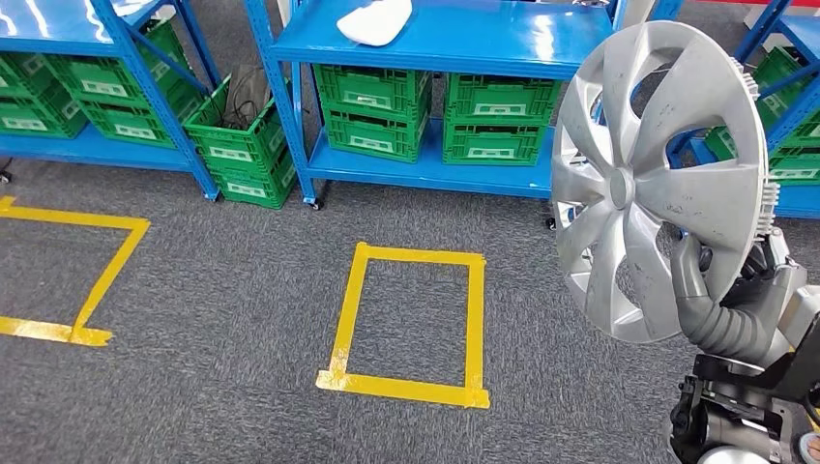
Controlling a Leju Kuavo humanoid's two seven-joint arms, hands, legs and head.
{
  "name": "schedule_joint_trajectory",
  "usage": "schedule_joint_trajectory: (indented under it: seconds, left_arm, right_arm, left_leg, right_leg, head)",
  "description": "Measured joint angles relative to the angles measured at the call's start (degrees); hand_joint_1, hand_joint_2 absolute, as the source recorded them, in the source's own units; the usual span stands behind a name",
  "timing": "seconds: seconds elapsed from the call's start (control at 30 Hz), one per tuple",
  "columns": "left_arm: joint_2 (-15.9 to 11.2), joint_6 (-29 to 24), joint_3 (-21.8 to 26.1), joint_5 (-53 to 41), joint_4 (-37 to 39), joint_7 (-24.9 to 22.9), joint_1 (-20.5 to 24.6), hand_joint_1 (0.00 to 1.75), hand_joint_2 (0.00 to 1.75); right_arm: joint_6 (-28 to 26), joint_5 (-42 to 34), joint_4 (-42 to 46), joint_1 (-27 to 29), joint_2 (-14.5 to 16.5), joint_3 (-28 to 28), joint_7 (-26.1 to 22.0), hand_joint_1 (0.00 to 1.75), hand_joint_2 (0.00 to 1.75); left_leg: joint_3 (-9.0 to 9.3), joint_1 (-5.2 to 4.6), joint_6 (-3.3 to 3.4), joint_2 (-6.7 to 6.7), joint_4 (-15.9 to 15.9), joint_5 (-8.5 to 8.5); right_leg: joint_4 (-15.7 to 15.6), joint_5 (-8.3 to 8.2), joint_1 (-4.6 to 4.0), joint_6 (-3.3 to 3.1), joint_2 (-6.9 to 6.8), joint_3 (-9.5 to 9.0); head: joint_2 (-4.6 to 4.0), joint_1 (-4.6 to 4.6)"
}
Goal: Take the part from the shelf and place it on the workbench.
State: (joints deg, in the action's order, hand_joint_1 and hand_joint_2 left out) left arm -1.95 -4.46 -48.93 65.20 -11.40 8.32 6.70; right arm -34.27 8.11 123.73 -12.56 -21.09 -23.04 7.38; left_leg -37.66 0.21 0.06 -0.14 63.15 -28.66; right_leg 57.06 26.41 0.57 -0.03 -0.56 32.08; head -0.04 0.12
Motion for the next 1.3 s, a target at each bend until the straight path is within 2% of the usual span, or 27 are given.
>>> schedule_joint_trajectory:
  seconds: [0.07, 0.1, 0.13, 0.17, 0.2, 0.27, 0.3, 0.4, 0.43, 0.47, 0.5, 0.57, 0.6, 0.63, 0.67, 0.73, 0.8, 0.9, 0.97, 1.0, 1.07, 1.1, 1.13, 1.17, 1.2, 1.27, 1.3]
  left_arm:
    - [0.09, 0.00, -0.03, 0.13, -0.01, 0.00, -0.02, 0.00, 0.00]
    - [0.13, 0.00, -0.04, 0.25, -0.01, 0.05, -0.04, 0.00, 0.00]
    - [0.14, 0.00, -0.04, 0.38, -0.01, 0.16, -0.05, 0.00, 0.00]
    - [0.15, 0.00, -0.05, 0.50, -0.01, 0.31, -0.05, 0.00, 0.00]
    - [0.14, 0.00, -0.05, 0.59, -0.01, 0.44, -0.02, 0.00, 0.00]
    - [0.14, 0.00, -0.05, 0.66, -0.01, 0.63, 0.11, 0.00, 0.00]
    - [0.15, 0.00, -0.05, 0.66, -0.02, 0.66, 0.14, 0.00, 0.00]
    - [0.20, 0.00, -0.05, 0.67, -0.04, 0.67, 0.01, 0.00, 0.00]
    - [0.22, 0.00, -0.05, 0.68, -0.03, 0.68, 0.00, 0.00, 0.00]
    - [0.23, -0.01, -0.04, 0.70, -0.03, 0.68, 0.01, 0.00, 0.00]
    - [0.23, -0.01, -0.04, 0.71, -0.03, 0.69, 0.04, 0.00, 0.00]
    - [0.21, -0.01, -0.03, 0.72, -0.03, 0.68, 0.02, 0.00, 0.00]
    - [0.22, 0.00, -0.03, 0.73, -0.03, 0.68, -0.01, 0.00, 0.00]
    - [0.26, 0.00, -0.03, 0.73, -0.03, 0.68, -0.04, 0.00, 0.00]
    - [0.28, 0.00, -0.03, 0.74, -0.03, 0.68, -0.05, 0.00, 0.00]
    - [0.30, -0.01, -0.03, 0.74, -0.03, 0.69, -0.03, 0.00, 0.00]
    - [0.30, -0.01, -0.03, 0.74, -0.04, 0.70, 0.01, 0.00, 0.00]
    - [0.28, 0.01, -0.03, 0.74, -0.05, 0.68, 0.00, 0.00, 0.00]
    - [0.25, 0.01, -0.03, 0.73, -0.04, 0.64, -0.02, 0.00, 0.00]
    - [0.22, 0.01, -0.03, 0.72, -0.04, 0.61, -0.02, 0.00, 0.00]
    - [0.22, 0.01, -0.04, 0.72, -0.03, 0.52, -0.03, 0.00, 0.00]
    - [0.23, 0.02, -0.06, 0.72, -0.03, 0.49, -0.05, 0.00, 0.00]
    - [0.24, 0.01, -0.08, 0.72, -0.03, 0.46, -0.06, 0.00, 0.00]
    - [0.23, 0.01, -0.09, 0.72, -0.03, 0.45, -0.08, 0.00, 0.00]
    - [0.20, 0.01, -0.11, 0.72, -0.03, 0.44, -0.07, 0.00, 0.00]
    - [0.13, 0.01, -0.14, 0.70, -0.04, 0.44, 0.04, 0.00, 0.00]
    - [0.10, 0.01, -0.15, 0.68, -0.04, 0.43, 0.11, 0.00, 0.00]
  right_arm:
    - [0.12, -0.12, -0.07, 0.00, 0.08, 0.00, -0.18, 1.75, 1.75]
    - [0.21, -0.17, -0.10, 0.00, 0.10, -0.01, -0.21, 1.75, 1.75]
    - [0.29, -0.21, -0.12, 0.01, 0.12, -0.01, -0.21, 1.75, 1.75]
    - [0.38, -0.24, -0.13, 0.02, 0.13, -0.01, -0.21, 1.75, 1.75]
    - [0.44, -0.26, -0.13, 0.01, 0.14, -0.01, -0.21, 1.75, 1.75]
    - [0.49, -0.26, -0.11, -0.02, 0.16, 0.00, -0.21, 1.75, 1.75]
    - [0.50, -0.26, -0.11, -0.06, 0.18, 0.01, -0.21, 1.75, 1.75]
    - [0.52, -0.26, -0.11, -0.12, 0.23, 0.00, -0.22, 1.75, 1.75]
    - [0.53, -0.26, -0.11, -0.12, 0.23, 0.01, -0.22, 1.75, 1.75]
    - [0.54, -0.26, -0.11, -0.14, 0.23, 0.02, -0.24, 1.75, 1.75]
    - [0.55, -0.26, -0.11, -0.16, 0.23, 0.02, -0.24, 1.75, 1.75]
    - [0.55, -0.28, -0.13, -0.16, 0.23, 0.02, -0.26, 1.75, 1.75]
    - [0.55, -0.29, -0.16, -0.12, 0.24, 0.01, -0.26, 1.75, 1.75]
    - [0.55, -0.30, -0.21, -0.07, 0.24, 0.00, -0.26, 1.75, 1.75]
    - [0.55, -0.31, -0.25, -0.05, 0.24, 0.00, -0.25, 1.75, 1.75]
    - [0.56, -0.32, -0.27, -0.12, 0.24, 0.00, -0.25, 1.75, 1.75]
    - [0.60, -0.38, -0.26, -0.30, 0.24, 0.01, -0.22, 1.75, 1.75]
    - [0.57, -0.47, -0.26, -0.46, 0.22, 0.05, -0.08, 1.75, 1.75]
    - [0.44, -0.51, -0.26, -0.46, 0.23, 0.07, 0.04, 1.75, 1.75]
    - [0.37, -0.53, -0.26, -0.46, 0.26, 0.07, 0.06, 1.75, 1.75]
    - [0.23, -0.55, -0.26, -0.40, 0.29, 0.07, 0.07, 1.75, 1.75]
    - [0.18, -0.55, -0.26, -0.34, 0.31, 0.07, 0.08, 1.75, 1.75]
    - [0.14, -0.56, -0.26, -0.26, 0.31, 0.07, 0.08, 1.75, 1.75]
    - [0.13, -0.57, -0.27, -0.20, 0.32, 0.07, 0.09, 1.75, 1.75]
    - [0.13, -0.60, -0.30, -0.15, 0.32, 0.07, 0.11, 1.75, 1.75]
    - [0.13, -0.71, -0.35, -0.15, 0.33, 0.08, 0.19, 1.75, 1.75]
    - [0.12, -0.81, -0.40, -0.18, 0.33, 0.09, 0.22, 1.75, 1.75]
  left_leg:
    - [-2.61, 0.30, -0.47, 0.01, 7.05, -3.94]
    - [-3.40, 0.42, -0.64, 0.01, 9.57, -4.92]
    - [-3.20, 0.52, -0.75, 0.02, 10.13, -4.89]
    - [-1.88, 0.59, -0.78, 0.02, 8.53, -4.01]
    - [0.48, 0.64, -0.72, 0.02, 5.02, -2.63]
    - [4.92, 0.59, -0.33, -0.04, -2.36, -0.99]
    - [6.03, 0.48, -0.03, -0.08, -4.41, -0.70]
    - [6.13, 0.19, 1.14, -0.09, -5.21, 0.02]
    - [6.11, 0.24, 1.53, -0.06, -5.36, 0.44]
    - [6.05, 0.35, 1.92, -0.02, -5.51, 0.88]
    - [5.87, 0.42, 2.23, 0.00, -5.58, 1.33]
    - [4.92, 0.26, 2.56, 0.00, -5.50, 1.98]
    - [4.42, 0.16, 2.61, 0.00, -5.41, 2.29]
    - [3.95, 0.08, 2.60, -0.01, -5.30, 2.52]
    - [3.53, 0.02, 2.56, -0.03, -5.13, 2.73]
    - [2.86, -0.03, 2.39, -0.06, -4.72, 3.01]
    - [2.28, -0.13, 1.91, -0.03, -4.34, 3.34]
    - [1.79, 0.00, 0.83, 0.05, -4.40, 4.12]
    - [1.04, 0.04, 0.24, 0.01, -3.55, 3.24]
    - [0.18, 0.09, -0.03, -0.02, -1.69, 1.71]
    - [-2.25, 0.32, -0.49, -0.03, 4.71, -2.38]
    - [-3.25, 0.46, -0.66, -0.02, 7.78, -3.85]
    - [-3.50, 0.55, -0.79, -0.01, 9.35, -4.37]
    - [-2.76, 0.64, -0.87, -0.01, 9.00, -4.01]
    - [-0.94, 0.71, -0.86, 0.00, 6.62, -2.92]
    - [3.68, 0.72, -0.62, -0.02, -0.41, -1.12]
    - [5.29, 0.64, -0.32, -0.05, -2.97, -0.68]
  right_leg:
    - [0.04, -0.56, 0.03, -0.24, -0.02, 0.85]
    - [0.14, -0.86, 0.04, -0.21, 0.00, 1.36]
    - [0.28, -1.15, 0.08, -0.11, 0.03, 1.89]
    - [0.45, -1.41, 0.13, 0.05, 0.08, 2.38]
    - [0.65, -1.64, 0.19, 0.26, 0.12, 2.79]
    - [1.07, -2.01, 0.11, 0.85, 0.18, 3.46]
    - [1.19, -2.21, 0.09, 1.20, 0.19, 3.66]
    - [1.14, -2.82, 0.37, 2.34, 0.19, 3.94]
    - [1.59, -2.39, 0.47, 2.68, 0.20, 4.37]
    - [2.91, -1.18, 0.53, 2.94, 0.22, 5.10]
    - [5.42, 0.76, 0.58, 3.12, 0.24, 6.18]
    - [12.59, 5.21, 0.59, 3.32, 0.26, 8.55]
    - [15.37, 6.47, 0.58, 3.34, 0.26, 9.17]
    - [16.34, 6.73, 0.56, 3.29, 0.26, 8.95]
    - [15.09, 6.02, 0.52, 3.15, 0.26, 7.72]
    - [7.89, 3.62, 0.31, 2.57, 0.25, 3.12]
    - [2.28, 2.45, -0.08, 1.96, 0.23, -0.29]
    - [1.18, 1.83, -0.42, 1.09, 0.23, -0.58]
    - [0.45, 0.93, -0.17, 0.46, 0.12, -0.53]
    - [0.13, 0.49, 0.01, 0.16, 0.04, -0.39]
    - [0.08, -0.12, 0.05, -0.18, -0.03, 0.32]
    - [0.16, -0.41, 0.05, -0.25, -0.04, 0.81]
    - [0.27, -0.70, 0.07, -0.19, -0.02, 1.33]
    - [0.43, -0.96, 0.10, -0.09, 0.02, 1.84]
    - [0.62, -1.20, 0.16, 0.08, 0.06, 2.32]
    - [1.16, -1.56, 0.12, 0.60, 0.14, 3.13]
    - [1.36, -1.76, 0.09, 0.96, 0.16, 3.48]
  head:
    - [0.00, -0.53]
    - [0.00, -0.74]
    - [0.00, -0.95]
    - [0.00, -1.20]
    - [0.00, -1.50]
    - [0.00, -2.05]
    - [0.00, -2.13]
    - [0.00, -1.98]
    - [0.00, -1.89]
    - [0.00, -1.66]
    - [0.00, -1.31]
    - [0.00, -0.50]
    - [0.00, -0.21]
    - [0.00, 0.04]
    - [0.00, 0.28]
    - [0.00, 0.74]
    - [0.00, 0.94]
    - [0.00, 0.98]
    - [0.00, 0.81]
    - [0.00, 0.54]
    - [0.00, -0.11]
    - [0.00, -0.35]
    - [0.00, -0.52]
    - [0.00, -0.70]
    - [0.00, -0.92]
    - [0.00, -1.55]
    - [0.00, -1.75]
